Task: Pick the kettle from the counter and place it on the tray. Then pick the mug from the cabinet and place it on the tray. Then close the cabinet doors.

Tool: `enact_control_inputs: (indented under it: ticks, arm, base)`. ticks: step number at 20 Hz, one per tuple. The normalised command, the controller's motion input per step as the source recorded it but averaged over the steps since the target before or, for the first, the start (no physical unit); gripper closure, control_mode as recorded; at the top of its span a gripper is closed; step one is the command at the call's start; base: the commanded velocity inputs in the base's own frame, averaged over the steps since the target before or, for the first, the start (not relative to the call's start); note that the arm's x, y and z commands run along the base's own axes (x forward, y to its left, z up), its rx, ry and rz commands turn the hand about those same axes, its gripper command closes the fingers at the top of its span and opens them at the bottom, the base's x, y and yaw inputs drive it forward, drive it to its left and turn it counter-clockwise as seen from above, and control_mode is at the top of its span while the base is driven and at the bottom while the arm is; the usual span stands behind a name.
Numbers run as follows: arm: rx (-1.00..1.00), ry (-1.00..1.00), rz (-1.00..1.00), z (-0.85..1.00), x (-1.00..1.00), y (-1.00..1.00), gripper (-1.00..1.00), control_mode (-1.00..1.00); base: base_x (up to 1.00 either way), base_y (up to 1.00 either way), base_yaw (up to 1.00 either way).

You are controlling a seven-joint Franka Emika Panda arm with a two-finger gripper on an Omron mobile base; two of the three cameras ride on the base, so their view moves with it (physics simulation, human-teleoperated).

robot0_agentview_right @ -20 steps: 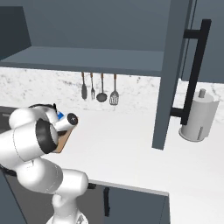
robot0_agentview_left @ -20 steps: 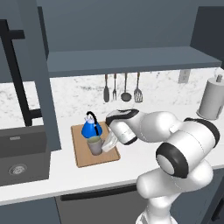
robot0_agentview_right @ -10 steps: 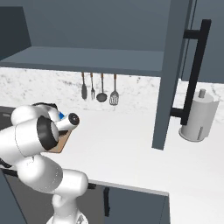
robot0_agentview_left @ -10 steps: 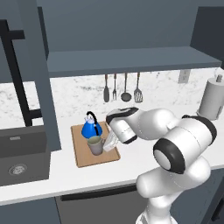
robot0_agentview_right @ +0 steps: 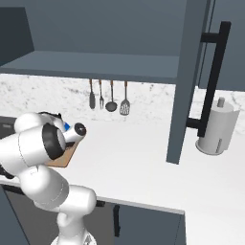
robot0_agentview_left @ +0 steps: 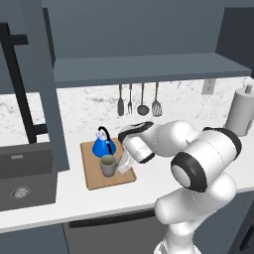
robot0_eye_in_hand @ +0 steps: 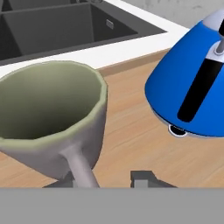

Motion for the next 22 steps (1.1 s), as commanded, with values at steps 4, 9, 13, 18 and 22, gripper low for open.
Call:
enact_control_inputs:
  ticks: [4, 9, 13, 18, 22]
  arm:
    - [0.0, 0.0, 0.0, -0.11, -0.03, -0.07, -1.0, -1.0]
    - [0.0, -0.04, 0.0, 0.06, 0.0, -0.11, -1.0, -1.0]
    - [0.0, -0.06, 0.0, 0.19, -0.11, -0.18, -1.0, -1.0]
    - [0.0, -0.03, 0.0, 0.46, -0.26, -0.13, -1.0, -1.0]
    - [0.0, 0.04, -0.07, 0.57, -0.18, -0.16, -1.0, -1.0]
  base:
    - [0.0, 0.0, 0.0]
    - [0.0, 0.0, 0.0]
    - [0.0, 0.0, 0.0]
    - [0.0, 0.0, 0.0]
    - [0.0, 0.0, 0.0]
